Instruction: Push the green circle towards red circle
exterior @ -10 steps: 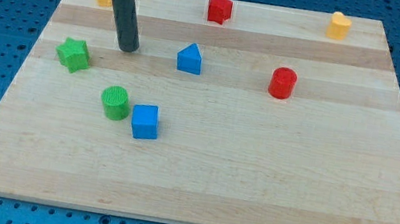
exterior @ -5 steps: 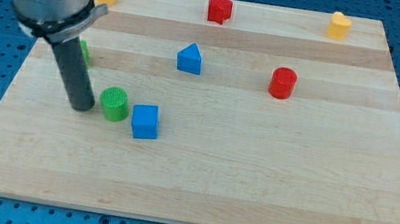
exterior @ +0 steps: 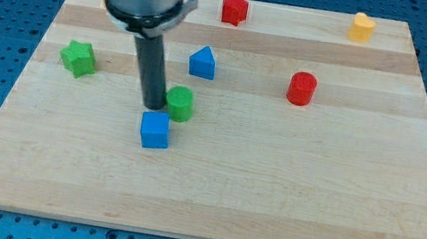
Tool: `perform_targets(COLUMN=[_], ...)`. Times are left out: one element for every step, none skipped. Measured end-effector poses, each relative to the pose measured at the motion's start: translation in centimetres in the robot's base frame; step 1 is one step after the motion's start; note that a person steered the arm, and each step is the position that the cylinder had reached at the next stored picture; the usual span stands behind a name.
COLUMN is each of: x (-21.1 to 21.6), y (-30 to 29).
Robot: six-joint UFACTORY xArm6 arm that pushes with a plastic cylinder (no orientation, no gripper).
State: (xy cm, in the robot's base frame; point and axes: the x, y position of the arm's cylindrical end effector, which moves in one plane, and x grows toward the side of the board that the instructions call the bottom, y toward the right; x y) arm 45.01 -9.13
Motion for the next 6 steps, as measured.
perform_targets(x=[0.5, 2.7, 4.3, 3.6, 2.3, 2.2], y=[3.7, 7.1, 10.2, 13.1, 13.9, 13.0])
